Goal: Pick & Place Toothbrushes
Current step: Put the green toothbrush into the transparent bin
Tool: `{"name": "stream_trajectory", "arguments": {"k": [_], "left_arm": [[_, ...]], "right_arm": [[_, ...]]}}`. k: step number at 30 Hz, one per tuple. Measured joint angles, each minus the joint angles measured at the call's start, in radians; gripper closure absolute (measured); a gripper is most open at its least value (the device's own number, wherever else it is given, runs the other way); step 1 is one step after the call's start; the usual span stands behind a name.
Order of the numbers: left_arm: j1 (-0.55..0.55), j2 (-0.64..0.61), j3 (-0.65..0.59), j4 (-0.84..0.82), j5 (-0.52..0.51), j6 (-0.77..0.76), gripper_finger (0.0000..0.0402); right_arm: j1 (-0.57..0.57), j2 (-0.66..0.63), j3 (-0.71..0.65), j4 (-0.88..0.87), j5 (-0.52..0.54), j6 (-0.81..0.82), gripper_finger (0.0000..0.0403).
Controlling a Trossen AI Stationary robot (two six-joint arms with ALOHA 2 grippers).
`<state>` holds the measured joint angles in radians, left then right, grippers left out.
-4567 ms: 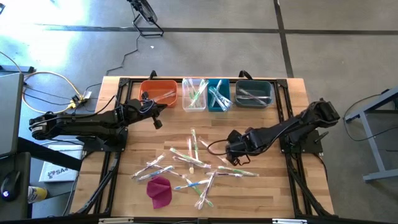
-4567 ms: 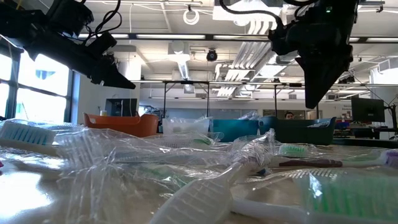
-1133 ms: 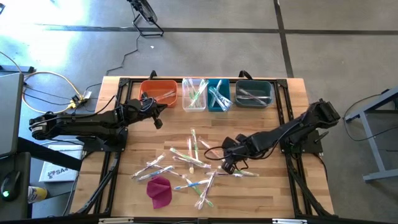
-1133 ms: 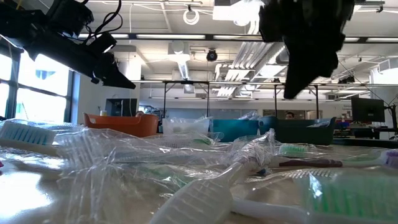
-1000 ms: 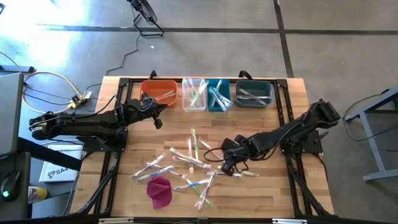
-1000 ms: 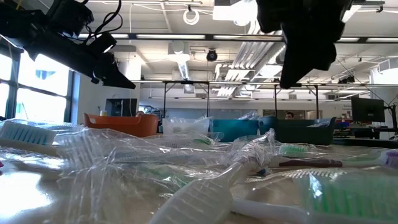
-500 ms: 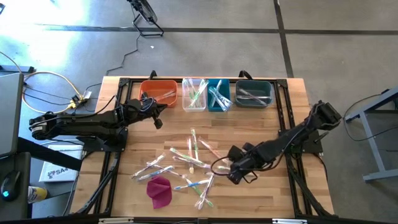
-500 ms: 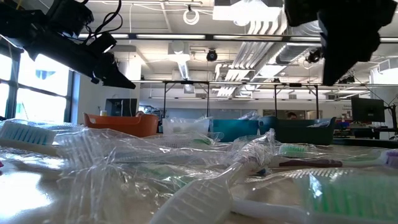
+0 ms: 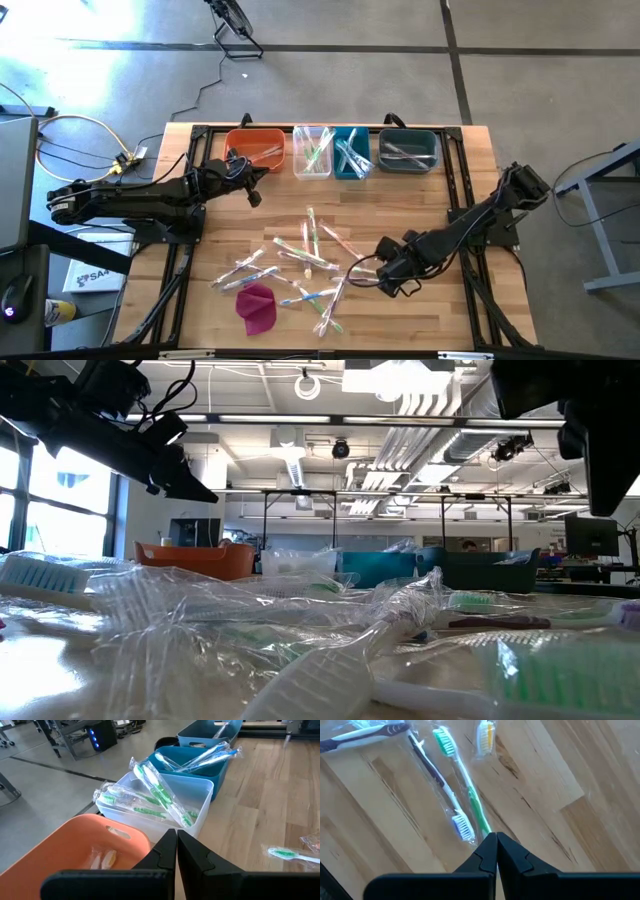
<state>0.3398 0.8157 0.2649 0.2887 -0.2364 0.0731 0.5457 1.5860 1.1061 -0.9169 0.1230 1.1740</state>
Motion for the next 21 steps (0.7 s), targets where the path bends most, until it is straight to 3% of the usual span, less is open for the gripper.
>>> {"name": "stream_trajectory", "arguments": {"k": [4, 13, 21], "left_arm": [[0.0, 0.0, 0.0, 0.0, 0.0, 0.0, 0.0392], [0.0, 0.0, 0.0, 0.0, 0.0, 0.0, 0.0392], [0.0, 0.0, 0.0, 0.0, 0.0, 0.0, 0.0392]], "right_arm": [[0.0, 0.004, 0.0, 0.0, 0.001, -0.018, 0.0388], [0.014, 0.026, 0.0, -0.006, 0.002, -0.052, 0.031], [0.05, 0.026, -0.028, 0.013, 0.038, -0.039, 0.0275]]}}
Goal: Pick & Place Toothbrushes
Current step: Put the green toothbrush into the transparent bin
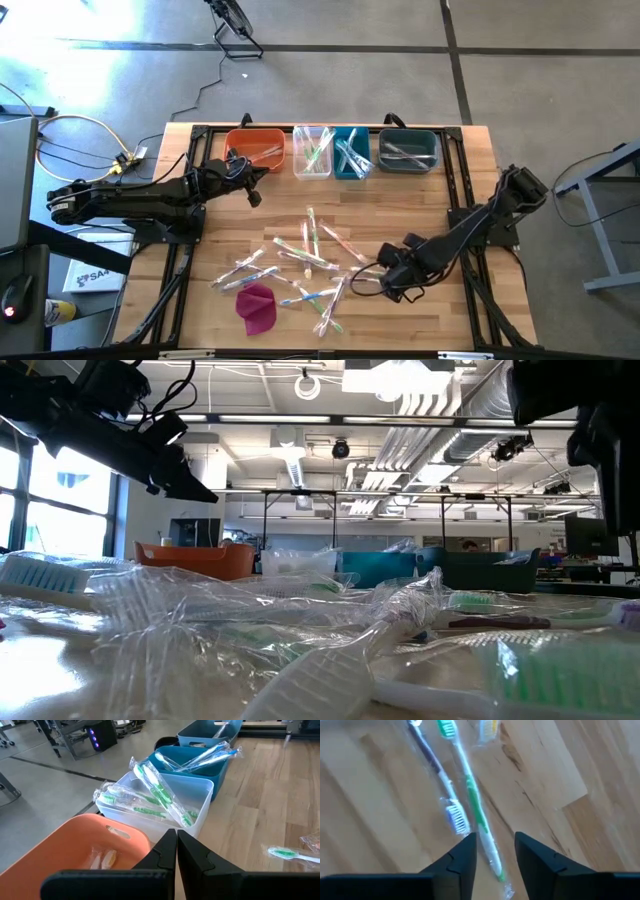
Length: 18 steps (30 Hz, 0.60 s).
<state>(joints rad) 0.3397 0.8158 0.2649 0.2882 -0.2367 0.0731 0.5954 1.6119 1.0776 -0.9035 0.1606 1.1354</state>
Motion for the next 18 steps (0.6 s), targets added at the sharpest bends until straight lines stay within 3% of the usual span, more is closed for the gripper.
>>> {"name": "stream_trajectory", "arguments": {"k": [18], "left_arm": [[0.0, 0.0, 0.0, 0.0, 0.0, 0.0, 0.0392]], "right_arm": [[0.027, 0.0, -0.16, 0.145, 0.006, 0.05, 0.0262]]}}
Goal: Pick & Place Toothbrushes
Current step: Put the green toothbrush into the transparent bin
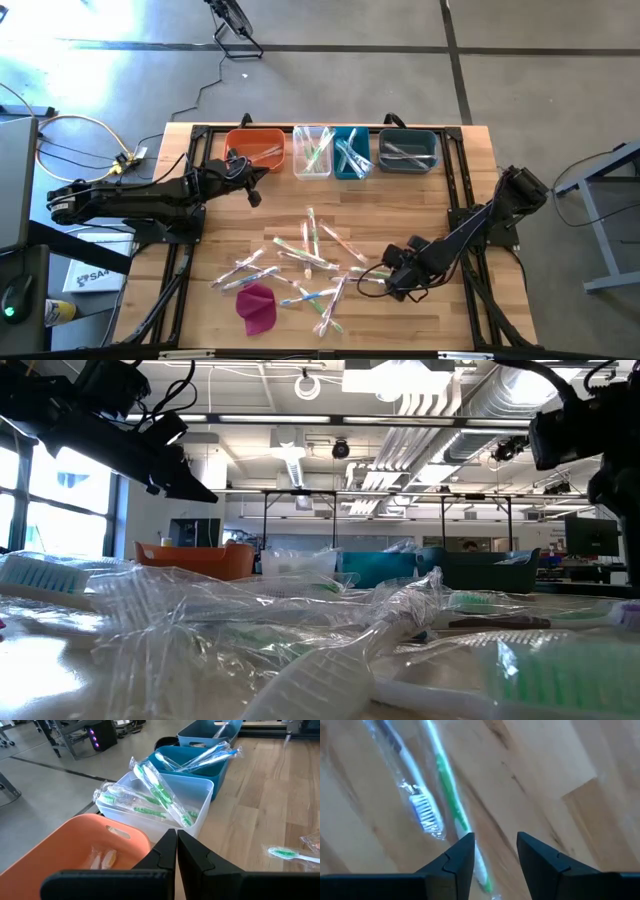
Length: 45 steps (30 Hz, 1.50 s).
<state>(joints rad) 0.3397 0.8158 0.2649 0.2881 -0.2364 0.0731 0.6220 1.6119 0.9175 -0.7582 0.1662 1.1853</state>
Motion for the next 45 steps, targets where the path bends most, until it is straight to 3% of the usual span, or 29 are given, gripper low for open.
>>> {"name": "stream_trajectory", "arguments": {"k": [5, 12, 21, 31, 45], "left_arm": [[0.0, 0.0, 0.0, 0.0, 0.0, 0.0, 0.0392], [0.0, 0.0, 0.0, 0.0, 0.0, 0.0, 0.0392], [0.0, 0.0, 0.0, 0.0, 0.0, 0.0, 0.0392], [0.0, 0.0, 0.0, 0.0, 0.0, 0.0, 0.0392], [0.0, 0.0, 0.0, 0.0, 0.0, 0.0, 0.0392]], "right_arm": [[0.003, 0.0, -0.016, 0.023, -0.073, -0.002, 0.0262], [0.036, 0.0, -0.016, 0.026, -0.091, -0.007, 0.0262], [0.052, 0.016, -0.016, 0.049, -0.062, -0.004, 0.0262], [0.06, 0.132, -0.011, 0.107, -0.058, -0.033, 0.0262], [0.06, 0.13, -0.013, 0.107, -0.052, -0.029, 0.0262]]}}
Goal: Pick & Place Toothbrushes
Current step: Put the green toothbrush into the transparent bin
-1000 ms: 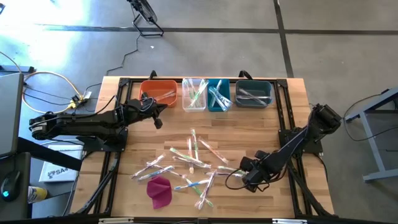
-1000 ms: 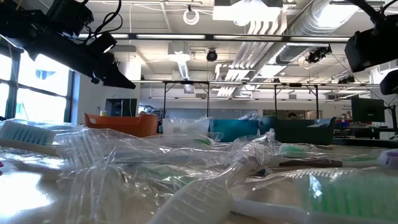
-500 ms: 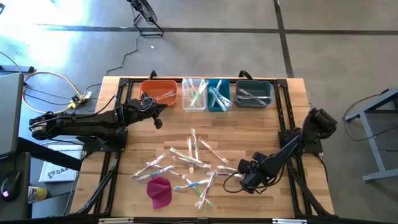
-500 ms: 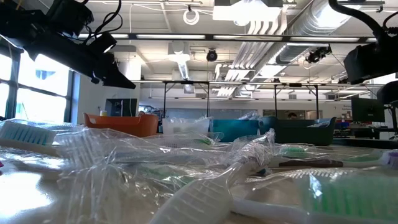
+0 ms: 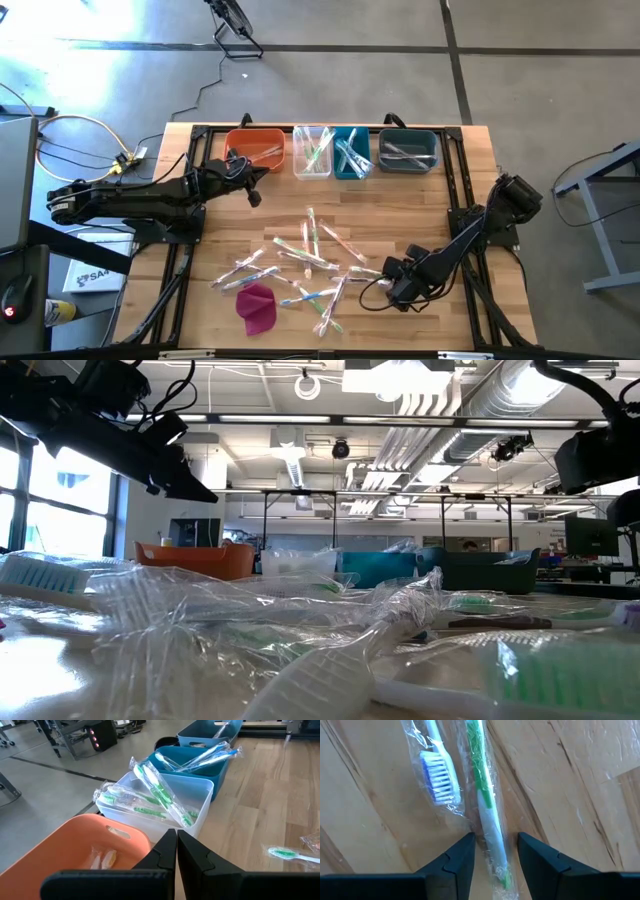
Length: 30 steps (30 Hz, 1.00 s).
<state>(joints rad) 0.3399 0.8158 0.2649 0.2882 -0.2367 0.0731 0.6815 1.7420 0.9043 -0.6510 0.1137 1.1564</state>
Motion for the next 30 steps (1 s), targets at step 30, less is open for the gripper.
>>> {"name": "stream_trajectory", "arguments": {"k": [30], "left_arm": [[0.0, 0.0, 0.0, 0.0, 0.0, 0.005, 0.0392]], "right_arm": [[-0.001, 0.002, -0.001, -0.009, -0.012, -0.002, 0.0262]]}}
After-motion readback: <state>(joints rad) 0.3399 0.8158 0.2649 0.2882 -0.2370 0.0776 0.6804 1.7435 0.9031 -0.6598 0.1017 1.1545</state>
